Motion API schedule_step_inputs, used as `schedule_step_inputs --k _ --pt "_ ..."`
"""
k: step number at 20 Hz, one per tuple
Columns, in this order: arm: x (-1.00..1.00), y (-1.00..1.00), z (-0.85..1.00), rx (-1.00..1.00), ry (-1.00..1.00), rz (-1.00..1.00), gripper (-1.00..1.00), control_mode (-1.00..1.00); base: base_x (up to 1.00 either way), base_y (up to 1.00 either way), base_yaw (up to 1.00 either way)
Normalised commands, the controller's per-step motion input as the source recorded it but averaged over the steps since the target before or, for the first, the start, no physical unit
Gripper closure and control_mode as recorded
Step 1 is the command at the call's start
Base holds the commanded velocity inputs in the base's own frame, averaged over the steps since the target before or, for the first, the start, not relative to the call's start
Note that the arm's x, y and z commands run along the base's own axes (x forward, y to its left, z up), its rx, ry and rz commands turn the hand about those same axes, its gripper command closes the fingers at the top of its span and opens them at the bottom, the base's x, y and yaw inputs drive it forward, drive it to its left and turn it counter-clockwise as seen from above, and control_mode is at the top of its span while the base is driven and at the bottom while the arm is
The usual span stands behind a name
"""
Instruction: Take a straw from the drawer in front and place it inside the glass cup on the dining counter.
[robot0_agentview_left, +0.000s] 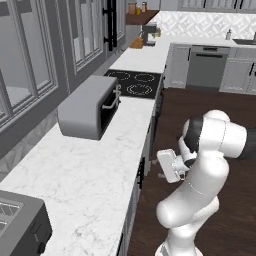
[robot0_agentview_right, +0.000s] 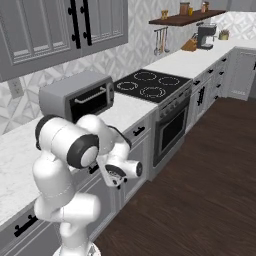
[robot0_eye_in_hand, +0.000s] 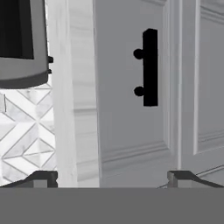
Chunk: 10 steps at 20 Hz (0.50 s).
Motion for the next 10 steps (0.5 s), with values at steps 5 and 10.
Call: schedule_step_inputs --k 5,10 --pt "0.51 0.13 -0.32 0.17 -0.01 0.0 -1.0 -1.0 0.0 0.0 0.0" --pt "0.58 0.16 -0.41 0.12 -0.02 0.0 -1.0 -1.0 0.0 0.0 0.0"
